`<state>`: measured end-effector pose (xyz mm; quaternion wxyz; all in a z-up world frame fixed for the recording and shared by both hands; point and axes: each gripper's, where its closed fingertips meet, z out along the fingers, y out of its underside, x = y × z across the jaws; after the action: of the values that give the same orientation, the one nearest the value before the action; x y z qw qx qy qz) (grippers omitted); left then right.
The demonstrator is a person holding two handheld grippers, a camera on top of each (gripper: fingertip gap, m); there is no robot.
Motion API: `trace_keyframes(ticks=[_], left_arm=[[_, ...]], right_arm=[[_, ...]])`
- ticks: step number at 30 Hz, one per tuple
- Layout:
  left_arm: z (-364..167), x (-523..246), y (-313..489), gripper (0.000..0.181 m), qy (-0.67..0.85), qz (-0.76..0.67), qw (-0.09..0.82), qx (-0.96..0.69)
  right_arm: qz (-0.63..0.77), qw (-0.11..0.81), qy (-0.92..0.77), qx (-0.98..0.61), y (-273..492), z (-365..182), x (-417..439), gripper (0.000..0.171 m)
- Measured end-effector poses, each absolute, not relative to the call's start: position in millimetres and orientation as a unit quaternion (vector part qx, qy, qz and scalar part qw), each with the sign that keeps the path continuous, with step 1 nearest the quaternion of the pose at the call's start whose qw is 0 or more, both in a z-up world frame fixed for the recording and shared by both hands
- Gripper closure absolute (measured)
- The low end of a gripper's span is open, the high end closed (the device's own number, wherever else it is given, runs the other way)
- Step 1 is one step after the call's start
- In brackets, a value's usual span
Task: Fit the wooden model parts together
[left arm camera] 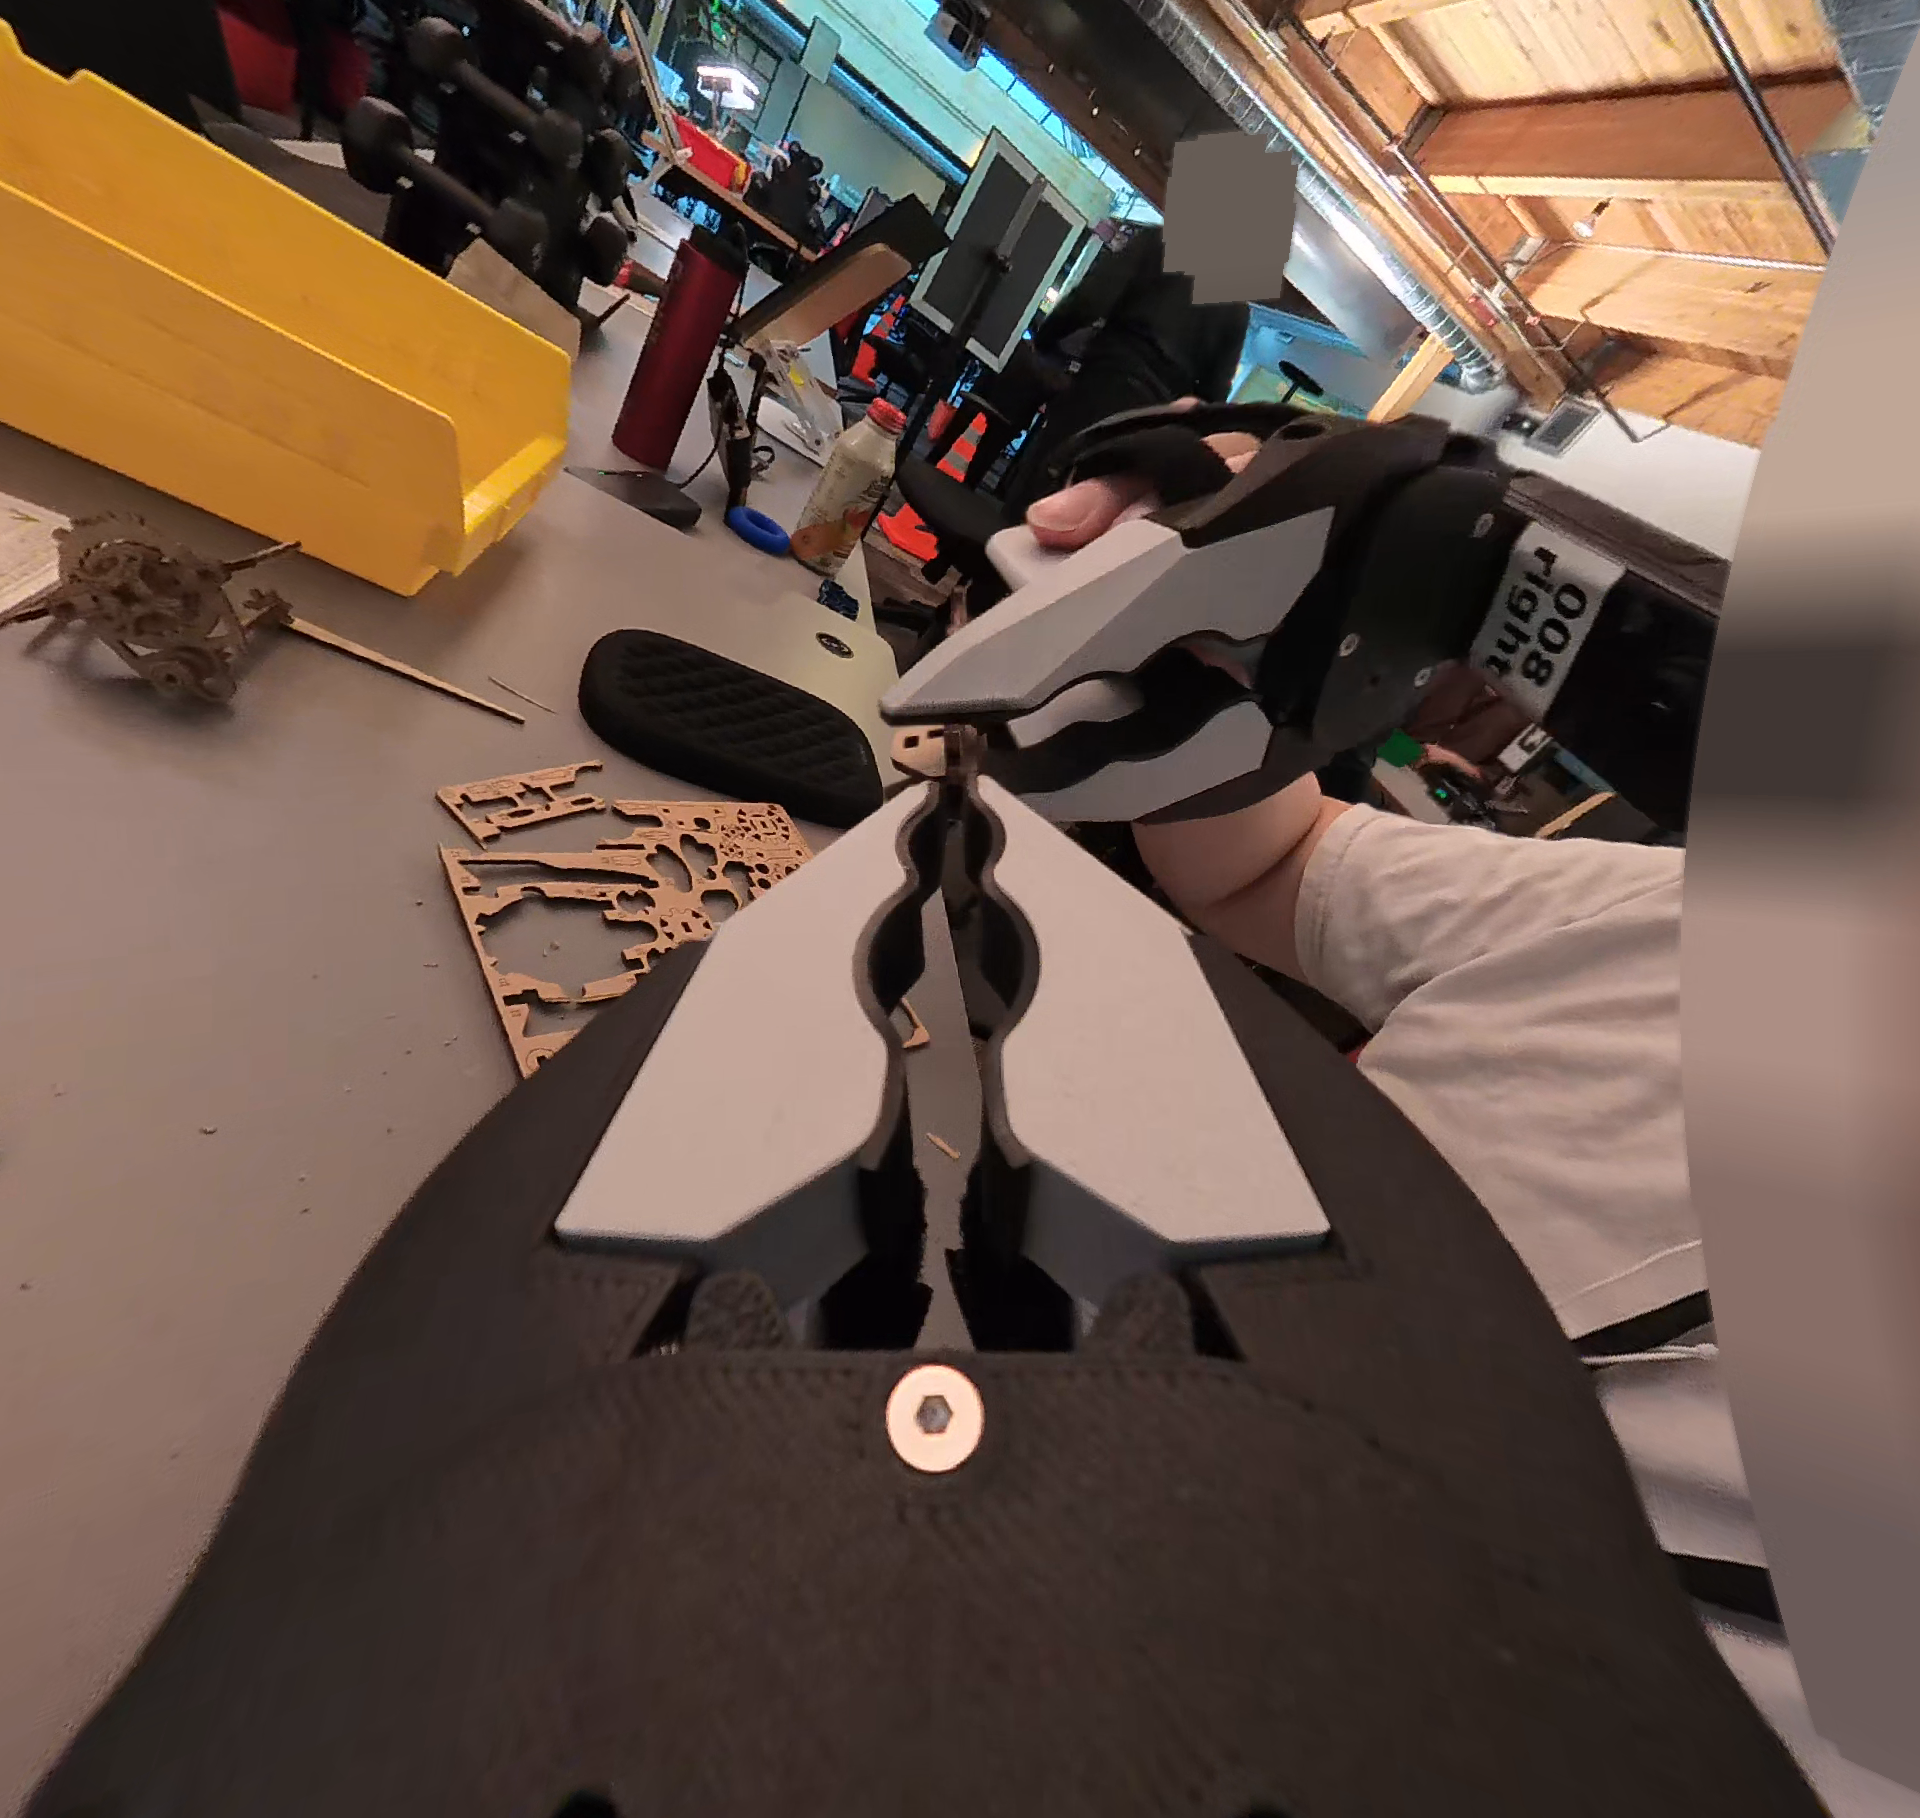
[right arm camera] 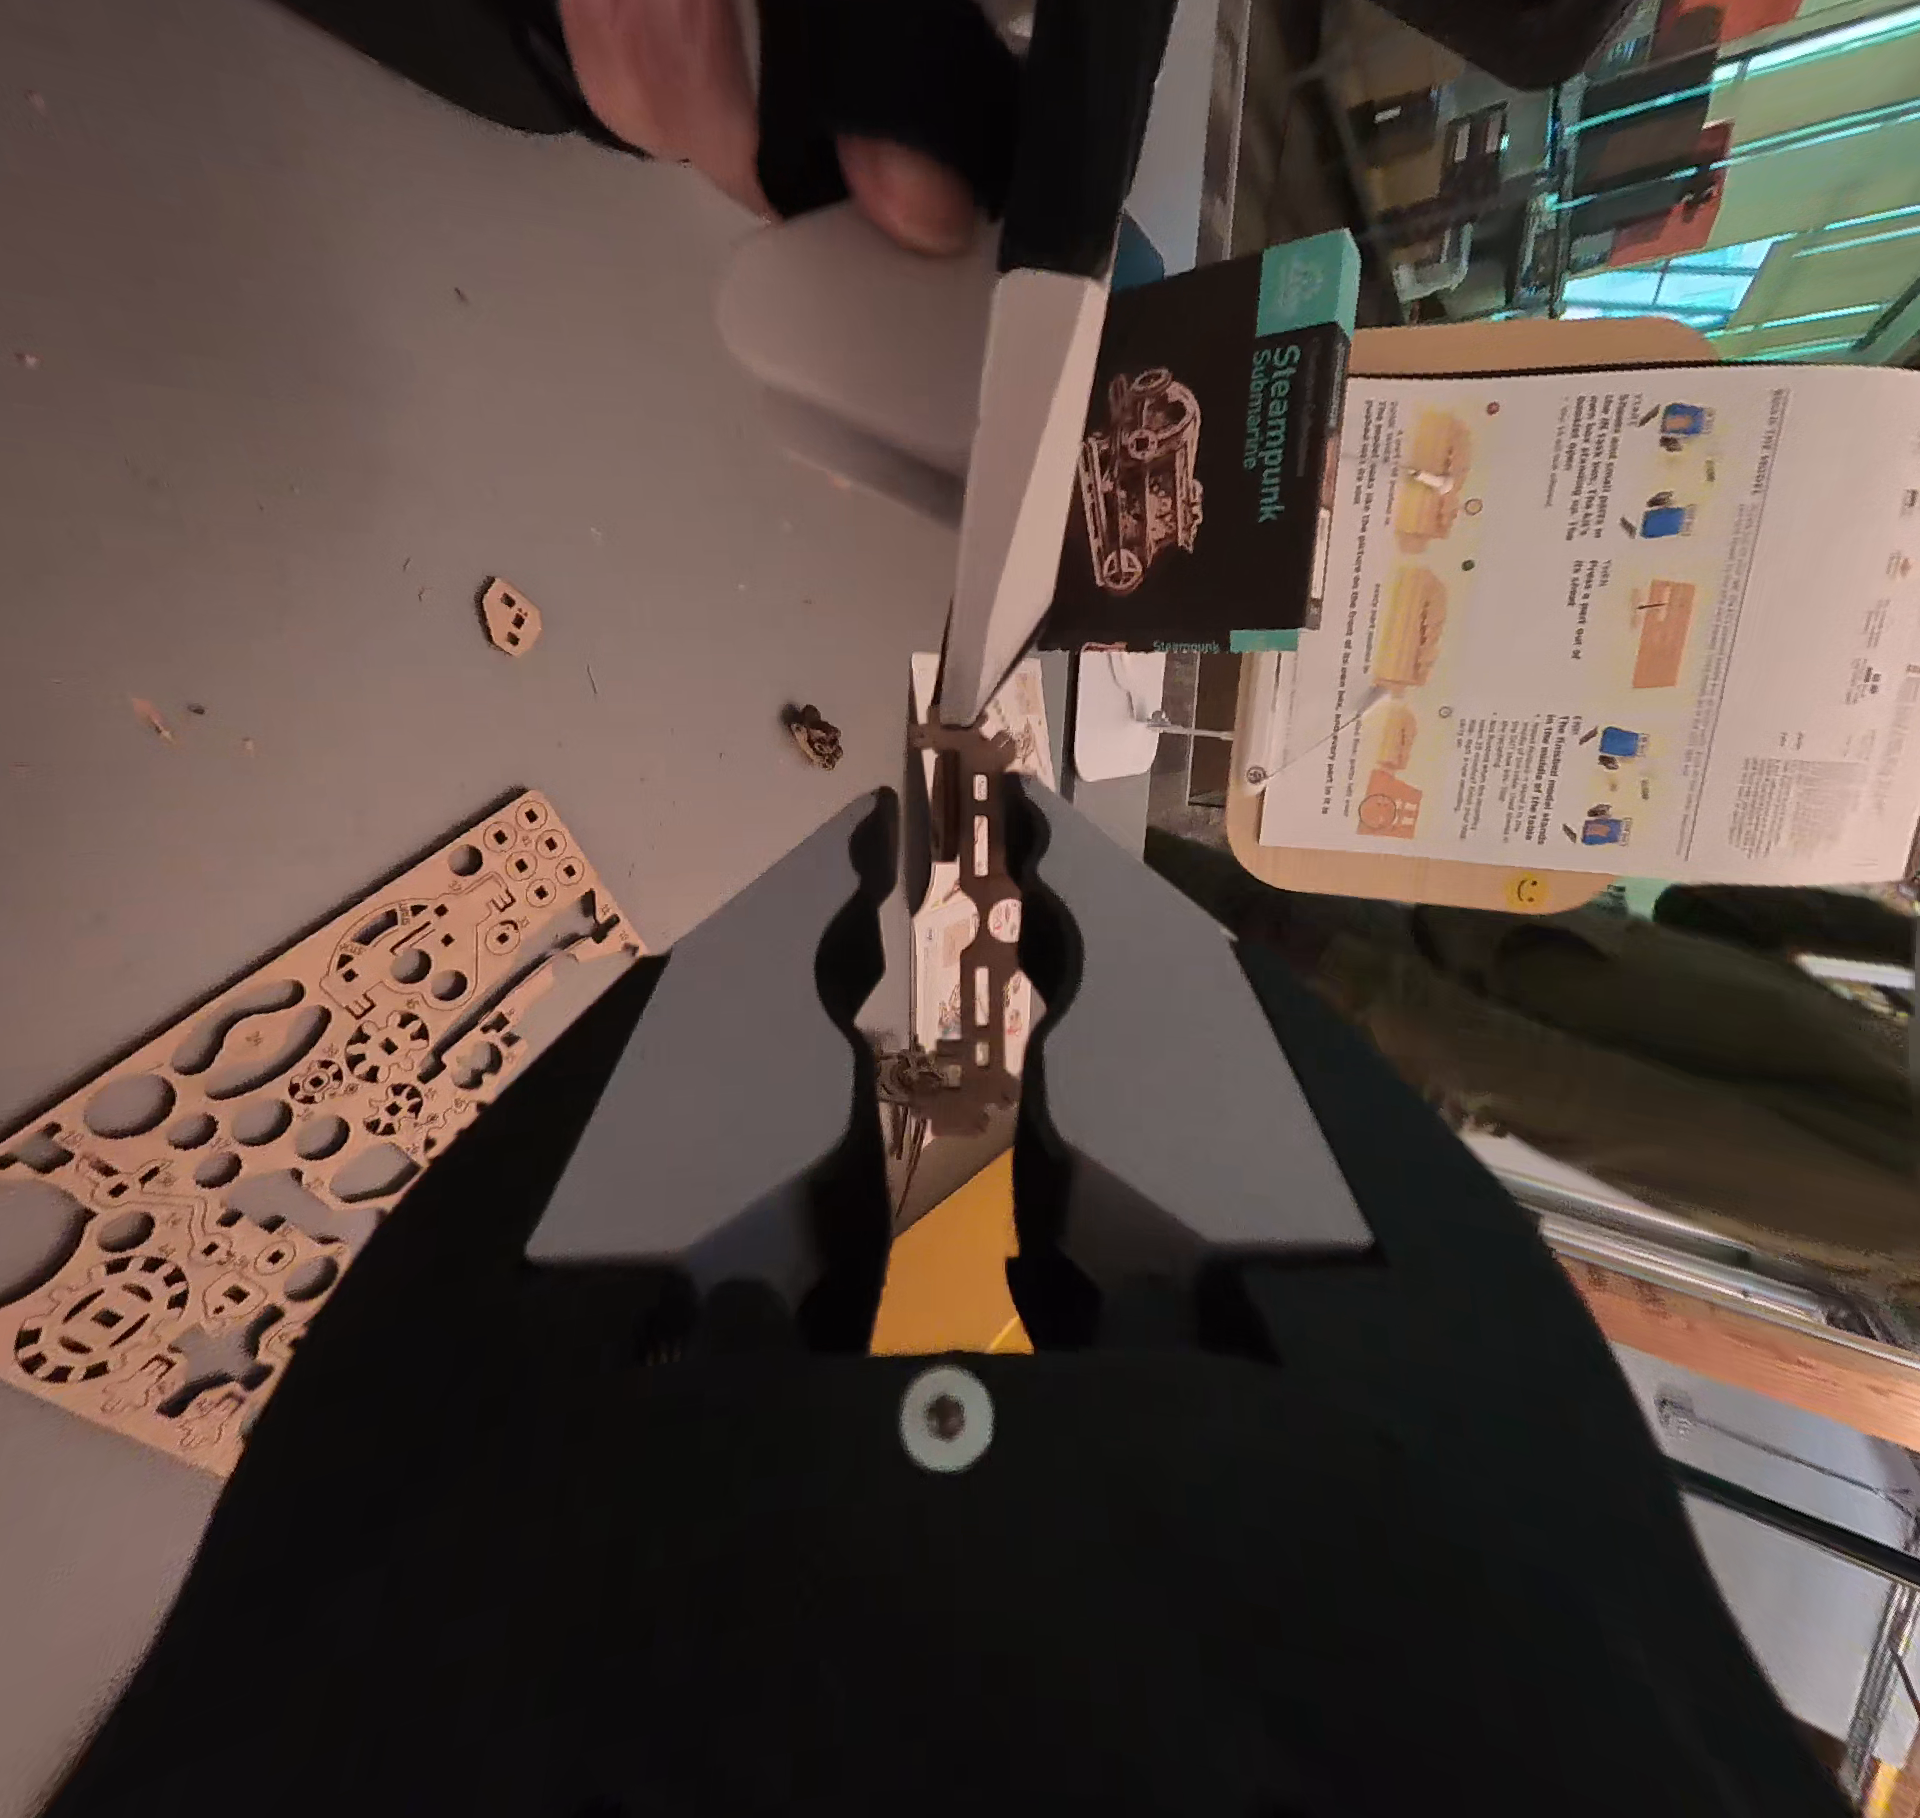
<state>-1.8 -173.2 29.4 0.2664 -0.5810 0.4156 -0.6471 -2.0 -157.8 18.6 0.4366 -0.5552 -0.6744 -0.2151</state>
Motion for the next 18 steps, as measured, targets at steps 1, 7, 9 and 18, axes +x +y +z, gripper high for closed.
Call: trace_keyframes(ticks=[1,7,9,18], left_arm=[[27.9,-1.3,-172.2,0.181,0.411,-0.647,0.264,-0.585],[26.2,0.2,-172.2,0.181,0.41,-0.646,0.265,-0.587],[30.9,0.1,-172.1,0.181,0.419,-0.647,0.282,-0.572],[47.0,-6.6,-177.0,0.158,0.504,-0.588,0.408,-0.483]], right_arm=[[-0.214,0.436,-0.674,-0.557,-158.0,19.0,-2.7,0.154],[-0.214,0.443,-0.662,-0.566,-156.8,19.7,-1.6,0.16],[-0.192,0.464,-0.646,-0.575,-156.5,23.8,-1.8,0.16],[0.058,0.596,-0.523,-0.607,-166.1,54.9,-10.5,0.16]])
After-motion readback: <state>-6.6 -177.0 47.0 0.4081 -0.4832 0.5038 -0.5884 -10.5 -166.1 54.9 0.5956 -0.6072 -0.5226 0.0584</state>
